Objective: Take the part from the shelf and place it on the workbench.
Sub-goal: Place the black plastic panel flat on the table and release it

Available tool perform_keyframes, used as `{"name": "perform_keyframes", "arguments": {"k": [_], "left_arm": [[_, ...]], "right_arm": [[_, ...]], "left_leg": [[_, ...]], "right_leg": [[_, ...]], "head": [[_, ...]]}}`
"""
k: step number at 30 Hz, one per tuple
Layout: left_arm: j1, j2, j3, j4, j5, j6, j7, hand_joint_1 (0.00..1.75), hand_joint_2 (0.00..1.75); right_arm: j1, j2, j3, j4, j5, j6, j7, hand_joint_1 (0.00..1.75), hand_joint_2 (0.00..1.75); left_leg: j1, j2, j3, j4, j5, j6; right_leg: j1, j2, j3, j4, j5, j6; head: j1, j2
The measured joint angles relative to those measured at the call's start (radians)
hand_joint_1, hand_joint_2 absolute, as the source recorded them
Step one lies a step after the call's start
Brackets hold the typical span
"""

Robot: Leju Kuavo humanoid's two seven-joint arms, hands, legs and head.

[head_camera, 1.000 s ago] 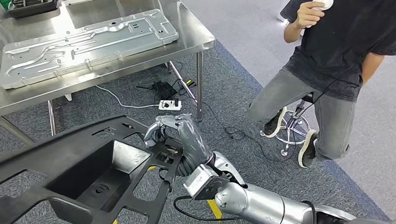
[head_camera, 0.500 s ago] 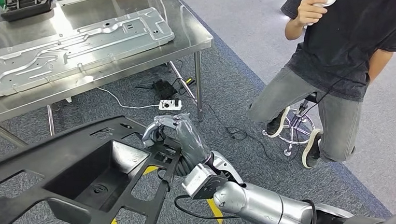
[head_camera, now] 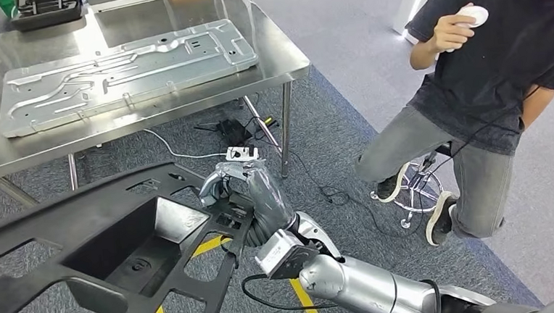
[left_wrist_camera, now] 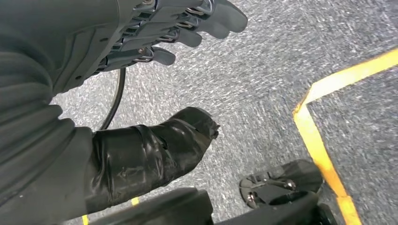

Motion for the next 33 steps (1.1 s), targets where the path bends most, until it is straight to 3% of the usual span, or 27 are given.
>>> {"name": "perform_keyframes", "arguments": {"k": [1,2,4,5,7,10,12,13,15,16,17,18,20,21,22,24,27,29,31,32,33], "left_arm": [[0.001,0.000,0.000,0.000,0.000,0.000,0.000,0.00,1.75],[0.002,0.000,0.000,0.000,0.001,0.000,0.000,0.00,1.75],[0.004,0.000,0.000,0.000,0.001,0.000,0.000,0.00,1.75],[0.003,0.000,0.000,0.000,0.001,0.000,0.000,0.00,1.75],[0.001,0.000,0.000,0.000,0.002,0.000,0.001,0.00,1.75],[-0.001,0.000,0.001,0.000,0.004,0.000,0.001,0.00,1.75],[-0.002,0.000,0.001,0.000,0.004,0.000,0.002,0.00,1.75],[-0.003,0.001,0.001,0.000,0.004,0.000,0.002,0.00,1.75],[-0.003,0.000,0.001,0.000,0.004,0.000,0.002,0.00,1.75],[-0.001,0.000,0.001,0.000,0.004,0.000,0.002,0.00,1.75],[0.000,0.000,0.001,0.000,0.004,0.000,0.002,0.00,1.75],[0.002,0.000,0.001,0.000,0.005,0.000,0.002,0.00,1.75],[0.003,0.000,0.001,0.000,0.006,0.000,0.002,0.00,1.75],[0.003,0.001,0.001,0.000,0.006,0.000,0.002,0.00,1.75],[0.001,0.001,0.002,0.000,0.006,0.000,0.002,0.00,1.75],[0.001,0.001,0.003,0.000,0.007,0.000,0.002,0.00,1.75],[0.005,0.001,0.003,0.000,0.009,0.001,0.002,0.00,1.75],[0.003,0.001,0.003,0.000,0.009,0.001,0.002,0.00,1.75],[0.002,0.001,0.004,0.000,0.010,0.001,0.002,0.00,1.75],[0.003,0.001,0.004,0.000,0.010,0.001,0.002,0.00,1.75],[0.004,0.001,0.004,0.000,0.011,0.001,0.002,0.00,1.75]], "right_arm": [[0.001,0.000,0.000,0.000,0.000,0.000,0.000,1.75,1.75],[0.001,0.000,0.000,0.000,0.000,0.000,0.000,1.75,1.75],[0.001,0.000,0.000,0.000,0.000,0.000,0.000,1.75,1.75],[0.001,0.000,0.000,0.000,0.000,0.000,0.000,1.75,1.75],[0.001,0.000,0.000,0.001,0.000,0.000,0.000,1.75,1.75],[0.002,0.000,0.000,0.001,0.000,0.000,0.000,1.75,1.75],[0.002,0.000,0.000,0.001,0.000,0.000,0.000,1.75,1.75],[0.002,0.000,0.000,0.001,0.000,0.000,0.000,1.75,1.75],[0.002,0.000,0.000,0.001,0.000,0.000,0.000,1.75,1.75],[0.002,0.000,0.000,0.001,0.000,0.000,0.000,1.75,1.75],[0.003,0.000,0.000,0.001,0.000,0.000,0.000,1.75,1.75],[0.003,0.000,0.000,0.001,0.000,0.000,0.000,1.75,1.75],[0.003,0.000,0.000,0.001,0.000,0.000,0.000,1.75,1.75],[0.003,0.000,0.000,0.001,-0.001,0.000,0.000,1.75,1.75],[0.003,0.000,0.000,0.001,-0.001,0.000,0.000,1.75,1.75],[0.003,0.000,0.000,0.001,-0.001,-0.001,0.000,1.75,1.75],[0.003,-0.001,0.000,0.000,-0.001,-0.001,0.000,1.75,1.75],[0.004,-0.002,-0.001,0.000,-0.001,-0.001,0.000,1.75,1.75],[0.005,-0.002,-0.001,0.000,-0.001,-0.001,0.000,1.75,1.75],[0.006,-0.002,-0.001,0.000,-0.001,-0.001,0.000,1.75,1.75],[0.006,-0.002,-0.001,0.000,-0.001,-0.001,0.000,1.75,1.75]], "left_leg": [[0.000,0.000,0.007,0.001,-0.006,0.000],[0.000,-0.001,0.015,0.002,-0.014,-0.001],[0.000,-0.002,0.037,0.005,-0.032,-0.005],[-0.002,-0.003,0.044,0.008,-0.042,-0.010],[-0.005,-0.005,0.050,0.010,-0.058,-0.020],[-0.006,-0.004,0.056,0.007,-0.070,-0.034],[-0.004,-0.001,0.041,0.047,-0.092,-0.046],[-0.002,0.000,0.014,0.098,-0.115,-0.051],[0.001,0.000,-0.073,0.240,-0.164,-0.058],[0.001,0.000,-0.113,0.294,-0.171,-0.059],[0.001,0.000,-0.136,0.312,-0.155,-0.058],[0.001,0.000,-0.138,0.287,-0.117,-0.055],[-0.001,0.001,-0.096,0.157,-0.019,-0.043],[-0.005,0.001,-0.072,0.096,0.011,-0.037],[-0.009,0.001,-0.056,0.058,0.024,-0.032],[-0.015,0.000,-0.047,0.034,0.018,-0.026],[-0.007,-0.001,-0.025,0.009,0.017,-0.014],[-0.003,0.000,-0.007,-0.002,0.012,-0.006],[-0.003,0.000,0.005,-0.001,0.001,-0.002],[-0.003,0.000,0.012,0.000,-0.006,-0.002],[-0.002,-0.001,0.022,0.001,-0.014,-0.003]], "right_leg": [[-0.001,0.000,-0.029,0.032,0.005,0.002],[-0.001,0.000,-0.038,0.025,0.031,0.003],[-0.002,0.000,-0.001,-0.097,0.126,0.001],[-0.001,0.000,0.026,-0.163,0.159,-0.001],[0.000,0.001,0.062,-0.238,0.177,-0.010],[0.000,0.004,0.072,-0.249,0.161,-0.028],[-0.003,0.004,0.081,-0.254,0.155,-0.040],[-0.004,0.002,0.085,-0.255,0.152,-0.044],[-0.002,0.000,0.093,-0.254,0.142,-0.049],[-0.001,0.001,0.098,-0.254,0.137,-0.050],[0.000,0.002,0.107,-0.254,0.130,-0.050],[0.001,0.003,0.118,-0.254,0.123,-0.049],[0.002,0.004,0.141,-0.256,0.107,-0.047],[0.004,0.005,0.148,-0.257,0.101,-0.044],[0.003,0.005,0.152,-0.258,0.096,-0.039],[0.003,0.006,0.154,-0.263,0.092,-0.028],[0.003,0.004,0.151,-0.242,0.074,-0.013],[0.001,0.003,0.093,-0.133,0.031,-0.007],[0.000,0.003,0.004,0.001,-0.004,-0.002],[-0.001,0.003,-0.026,0.031,0.003,0.000],[-0.002,0.003,-0.035,0.018,0.034,0.001]], "head": [[0.000,0.000],[0.000,0.000],[0.000,0.000],[-0.001,0.000],[-0.004,0.000],[-0.007,0.000],[-0.009,0.000],[-0.010,0.000],[-0.012,0.000],[-0.012,0.000],[-0.012,0.000],[-0.012,0.000],[-0.012,0.000],[-0.014,0.000],[-0.015,0.000],[-0.017,0.000],[-0.016,0.000],[-0.013,0.000],[-0.013,0.000],[-0.013,0.000],[-0.013,0.000]]}}
